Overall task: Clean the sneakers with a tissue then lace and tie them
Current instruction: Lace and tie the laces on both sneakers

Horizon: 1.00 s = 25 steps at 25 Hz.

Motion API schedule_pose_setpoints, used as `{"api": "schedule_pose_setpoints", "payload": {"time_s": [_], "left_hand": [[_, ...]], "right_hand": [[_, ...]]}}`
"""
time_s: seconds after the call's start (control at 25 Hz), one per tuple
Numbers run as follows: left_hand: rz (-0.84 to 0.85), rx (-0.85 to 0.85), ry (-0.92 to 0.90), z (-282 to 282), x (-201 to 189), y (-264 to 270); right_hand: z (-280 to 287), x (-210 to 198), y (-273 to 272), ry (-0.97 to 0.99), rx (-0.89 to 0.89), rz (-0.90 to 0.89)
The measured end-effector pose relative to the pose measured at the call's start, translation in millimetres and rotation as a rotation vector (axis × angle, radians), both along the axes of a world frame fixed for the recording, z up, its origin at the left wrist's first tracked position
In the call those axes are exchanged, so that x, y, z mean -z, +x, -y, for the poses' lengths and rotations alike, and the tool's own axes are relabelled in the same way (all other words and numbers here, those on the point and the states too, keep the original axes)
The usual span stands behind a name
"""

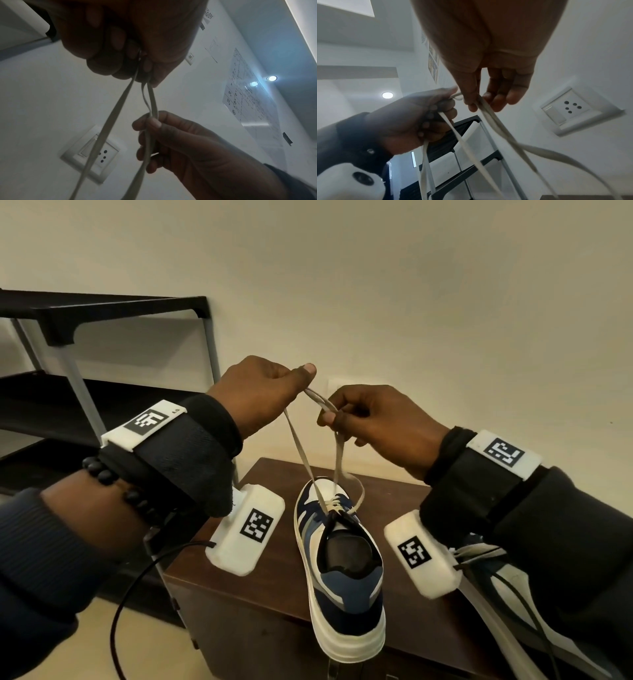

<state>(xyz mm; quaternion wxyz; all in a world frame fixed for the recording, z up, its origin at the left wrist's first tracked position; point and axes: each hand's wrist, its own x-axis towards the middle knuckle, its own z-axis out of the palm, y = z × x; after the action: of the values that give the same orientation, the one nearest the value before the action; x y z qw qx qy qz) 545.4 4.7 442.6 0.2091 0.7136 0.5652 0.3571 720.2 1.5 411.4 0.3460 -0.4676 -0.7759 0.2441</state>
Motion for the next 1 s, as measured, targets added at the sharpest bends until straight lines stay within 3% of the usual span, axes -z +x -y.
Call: {"api": "schedule_pose_setpoints", "payload": {"time_s": [0.16,0.28,0.4,0.48,0.56,0.64,0.72,0.84,1.0], "left_hand": [[-0.057,-0.031,-0.027,2,0,-2],[-0.33,0.006,-0.017,4,0,-1],[-0.533,-0.035,-0.003,3,1,0],[-0.499,-0.039,-0.031,0,3,3],[-0.35,0.007,-0.087,0,3,7],[-0.135,0.097,-0.166,1,-1,8],[0.009,0.144,-0.245,2,-5,9],[0.038,0.142,-0.319,3,-10,9],[0.024,0.077,-0.366,3,-12,12]], "right_hand": [[-3,-2,11,0.19,0.176,0.194],[-4,-4,13,0.354,0.322,0.311],[-7,-6,12,0.397,0.362,0.303],[-7,-6,11,0.488,0.405,0.343],[-5,-6,10,0.543,0.471,0.406],[-5,-7,12,0.456,0.564,0.413],[-6,-8,14,0.249,0.569,0.306],[-2,-7,10,-0.156,0.247,-0.074],[2,-6,1,-0.266,0.049,-0.122]]}}
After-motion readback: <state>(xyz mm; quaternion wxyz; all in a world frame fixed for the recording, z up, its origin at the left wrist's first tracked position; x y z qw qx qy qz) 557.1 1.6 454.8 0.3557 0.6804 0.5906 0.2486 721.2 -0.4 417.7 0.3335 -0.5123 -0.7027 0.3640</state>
